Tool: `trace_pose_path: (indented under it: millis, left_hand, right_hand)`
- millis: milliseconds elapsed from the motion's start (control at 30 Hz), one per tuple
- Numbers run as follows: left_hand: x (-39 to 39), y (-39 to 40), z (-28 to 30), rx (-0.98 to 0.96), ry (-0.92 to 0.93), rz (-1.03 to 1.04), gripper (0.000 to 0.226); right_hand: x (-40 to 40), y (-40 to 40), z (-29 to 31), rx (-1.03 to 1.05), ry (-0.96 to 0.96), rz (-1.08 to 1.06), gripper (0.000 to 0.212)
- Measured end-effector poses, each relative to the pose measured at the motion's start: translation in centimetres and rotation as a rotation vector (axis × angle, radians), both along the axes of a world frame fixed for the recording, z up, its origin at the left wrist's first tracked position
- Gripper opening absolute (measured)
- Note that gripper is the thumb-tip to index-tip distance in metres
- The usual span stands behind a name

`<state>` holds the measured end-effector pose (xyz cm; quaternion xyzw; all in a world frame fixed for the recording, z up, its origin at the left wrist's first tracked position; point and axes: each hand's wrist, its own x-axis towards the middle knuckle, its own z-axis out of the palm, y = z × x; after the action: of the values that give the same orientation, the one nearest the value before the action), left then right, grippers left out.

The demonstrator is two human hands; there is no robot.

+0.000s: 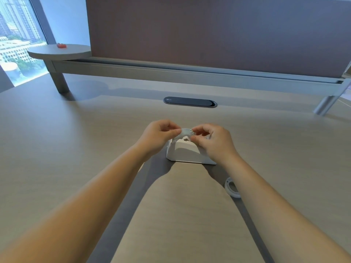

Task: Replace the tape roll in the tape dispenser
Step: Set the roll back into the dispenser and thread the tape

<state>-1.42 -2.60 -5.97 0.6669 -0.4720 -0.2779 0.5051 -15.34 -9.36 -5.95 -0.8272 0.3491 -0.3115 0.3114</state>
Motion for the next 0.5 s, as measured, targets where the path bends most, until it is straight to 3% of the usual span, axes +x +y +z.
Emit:
trace_pose_path:
  millis: [133,233,500]
  left_hand:
    - [0.2,-0.1,-0.5,0.031,0.101,0.006,0.007]
    - [0.2,-0.2,-0.8,0.049,0.198,0.001,0.014]
    - [-0.2,-0.7,-1.3,0.046,0.309,-0.015,0.020]
  right_hand:
    - [-0.4,-0.2,-0.3,0.109,-0.022,-0.011,0.025]
    - [-0.7,-0.2,-0.4,0.236,-0.067,0.014,0.024]
    - [-0.8,-0.3,-0.4,0.235,-0.063,0.020,0.023]
